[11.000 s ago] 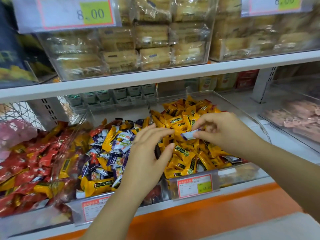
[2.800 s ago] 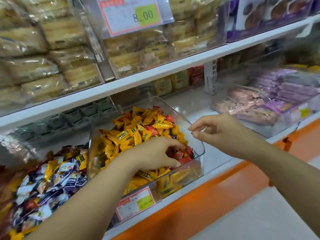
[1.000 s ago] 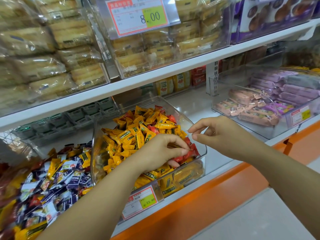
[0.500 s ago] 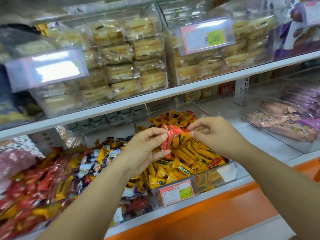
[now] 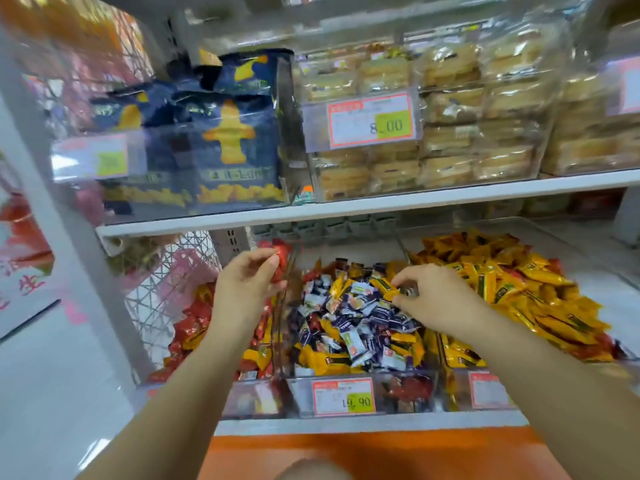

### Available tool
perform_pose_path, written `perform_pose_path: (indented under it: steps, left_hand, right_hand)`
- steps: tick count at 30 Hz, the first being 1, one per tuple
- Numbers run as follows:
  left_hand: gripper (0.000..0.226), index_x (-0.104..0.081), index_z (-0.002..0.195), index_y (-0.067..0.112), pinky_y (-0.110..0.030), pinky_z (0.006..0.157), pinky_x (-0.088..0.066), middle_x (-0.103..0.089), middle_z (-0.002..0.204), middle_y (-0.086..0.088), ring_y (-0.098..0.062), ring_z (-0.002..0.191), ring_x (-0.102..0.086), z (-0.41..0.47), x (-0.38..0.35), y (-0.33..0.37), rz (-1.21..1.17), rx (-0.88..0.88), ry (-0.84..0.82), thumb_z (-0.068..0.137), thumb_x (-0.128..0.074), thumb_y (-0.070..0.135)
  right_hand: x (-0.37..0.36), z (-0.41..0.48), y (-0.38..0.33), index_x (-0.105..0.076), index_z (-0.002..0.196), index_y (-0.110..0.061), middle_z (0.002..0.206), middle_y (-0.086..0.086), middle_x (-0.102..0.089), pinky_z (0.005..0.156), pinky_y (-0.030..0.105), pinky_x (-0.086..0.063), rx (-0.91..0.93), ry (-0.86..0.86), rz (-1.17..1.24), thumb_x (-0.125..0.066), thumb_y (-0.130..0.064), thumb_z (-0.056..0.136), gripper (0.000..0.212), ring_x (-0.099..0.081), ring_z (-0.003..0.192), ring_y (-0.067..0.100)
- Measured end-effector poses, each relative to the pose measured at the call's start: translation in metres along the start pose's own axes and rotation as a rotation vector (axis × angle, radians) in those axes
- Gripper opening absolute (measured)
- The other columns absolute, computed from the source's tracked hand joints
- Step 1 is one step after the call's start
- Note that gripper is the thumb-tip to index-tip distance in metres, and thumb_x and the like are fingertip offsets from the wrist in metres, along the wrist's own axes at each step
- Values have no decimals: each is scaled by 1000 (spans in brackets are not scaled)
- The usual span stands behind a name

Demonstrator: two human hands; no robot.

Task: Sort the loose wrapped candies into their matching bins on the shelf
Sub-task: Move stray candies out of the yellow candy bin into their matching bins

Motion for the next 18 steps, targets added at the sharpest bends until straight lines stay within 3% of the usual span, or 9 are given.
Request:
perform_pose_path:
  steps: [3, 5, 7, 9, 11, 14, 15, 18]
  left_hand:
    - [13, -63, 103, 18, -39, 85, -56, -62, 98, 1, -18, 93, -65, 18, 26, -14, 230, -10, 17, 93, -58, 10]
    - [37, -55, 126, 27, -46, 88, -55, -56, 120, -5, -24, 97, -65, 26, 33, -24, 386, 29, -71, 92, -60, 13]
    - [45, -49, 133, 30, -47, 88, -54, -47, 134, -6, -22, 97, -63, 30, 32, -27, 417, 55, -134, 93, -59, 13]
    - [38, -53, 129, 28, -41, 95, -51, -47, 135, -1, -17, 105, -59, 26, 22, -21, 474, -6, -181, 94, -57, 15]
    - [31, -58, 123, 29, -26, 98, -40, -51, 127, 6, -9, 112, -51, 17, 6, -12, 579, -122, -210, 95, -54, 16]
    - [26, -59, 108, 36, -10, 73, -39, -57, 109, 3, -10, 93, -54, 3, -25, -2, 622, -251, -224, 96, -52, 14]
    - [26, -59, 105, 37, -7, 68, -39, -57, 106, 3, -7, 87, -53, -1, -36, 2, 623, -275, -230, 96, -52, 14]
    - [26, -59, 100, 35, 0, 65, -38, -57, 106, 7, 3, 83, -52, -11, -73, 6, 573, -312, -324, 96, -52, 11]
  right_hand:
    - [-4, 3, -3, -62, 120, -24, 132, -5, -56, 93, 30, -46, -10, 2, -25, -61, -29, 90, 31, -56, 113, 15]
    - [-5, 3, -4, -62, 118, -25, 131, -7, -57, 92, 30, -48, 2, -14, -42, -61, -30, 89, 29, -57, 111, 14]
    - [-5, 2, -4, -63, 117, -26, 129, -8, -58, 90, 28, -47, 30, -33, -62, -62, -30, 89, 28, -56, 108, 12]
    - [-4, 0, -1, -63, 118, -25, 126, -8, -59, 85, 23, -43, 62, -59, -49, -61, -30, 89, 29, -54, 107, 10]
    - [-1, -3, 2, -63, 117, -24, 123, -8, -59, 81, 19, -37, 93, -83, -9, -61, -30, 90, 28, -50, 102, 6]
    - [8, -9, 9, -63, 115, -27, 123, -11, -58, 84, 15, -36, 129, -96, 38, -60, -30, 91, 25, -52, 109, 5]
    - [12, -11, 12, -63, 114, -28, 118, -13, -58, 82, 12, -38, 135, -94, 67, -60, -30, 91, 23, -53, 105, 2]
    - [28, -21, 29, -63, 106, -29, 89, -25, -54, 54, 1, -37, 133, -64, 169, -60, -25, 91, 16, -53, 70, -13]
Point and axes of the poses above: each hand's wrist, its own z-axis towards the middle knuckle, its own x-axis out of the back of the hand, y = z × x, the point moved 2 cm from there along z, towards the middle knuckle
